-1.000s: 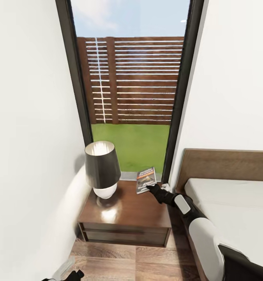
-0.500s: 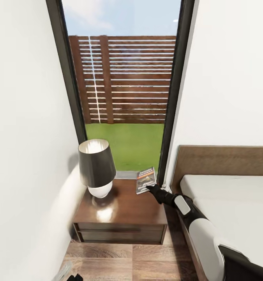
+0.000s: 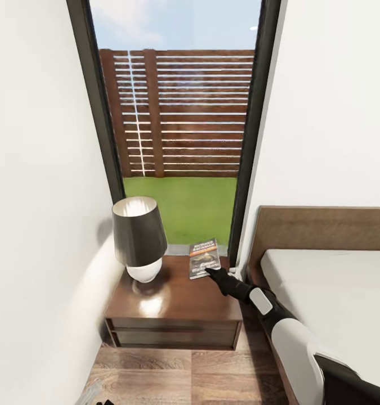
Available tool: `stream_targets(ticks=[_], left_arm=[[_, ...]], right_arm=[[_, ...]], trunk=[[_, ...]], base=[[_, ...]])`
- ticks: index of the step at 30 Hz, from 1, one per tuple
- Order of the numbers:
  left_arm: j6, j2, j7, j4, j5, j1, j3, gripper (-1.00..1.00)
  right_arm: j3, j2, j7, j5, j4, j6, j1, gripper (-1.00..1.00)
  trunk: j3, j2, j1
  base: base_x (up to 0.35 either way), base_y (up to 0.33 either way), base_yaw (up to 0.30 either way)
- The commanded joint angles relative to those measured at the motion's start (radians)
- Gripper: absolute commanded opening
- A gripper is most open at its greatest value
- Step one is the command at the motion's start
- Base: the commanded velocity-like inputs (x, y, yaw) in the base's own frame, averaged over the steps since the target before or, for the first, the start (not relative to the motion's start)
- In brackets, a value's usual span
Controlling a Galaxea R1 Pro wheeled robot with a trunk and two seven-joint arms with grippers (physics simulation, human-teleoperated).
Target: In the bedroom, move the book from the bed onto either nightstand, and place the two sandals side by side next to the bed.
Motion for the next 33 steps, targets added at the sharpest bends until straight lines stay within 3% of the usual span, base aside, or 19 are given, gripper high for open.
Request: stream_targets(ticks=[1, 20, 26, 33], left_arm=[[-0.001, 0.001, 0.007, -0.001, 0.009, 0.0, 0.0, 1.0], [-0.002, -0.004, 0.005, 0.0, 0.009, 0.0, 0.013, 1.0], [-0.003, 0.001, 0.006, 0.001, 0.007, 0.0, 0.013, 1.0], [-0.008, 0.003, 0.006, 0.004, 0.005, 0.0, 0.013, 1.0]], right_arm=[[-0.006, 0.001, 0.004, -0.006, 0.001, 0.008, 0.0, -1.0], [-0.01, 0.0, 0.006, -0.006, 0.005, 0.009, -0.001, -1.0], [-0.011, 0.002, -0.064, -0.008, 0.005, 0.009, -0.002, -1.0], [-0.01, 0.002, -0.092, -0.008, -0.001, 0.007, -0.002, -1.0]], trunk=[[-0.004, -0.008, 0.004], [-0.064, -0.141, 0.077], [-0.083, -0.183, 0.1], [-0.104, -0.232, 0.127]], base=[[0.0, 0.0, 0.0], [0.0, 0.0, 0.0], [0.0, 0.0, 0.0], [0.0, 0.0, 0.0]])
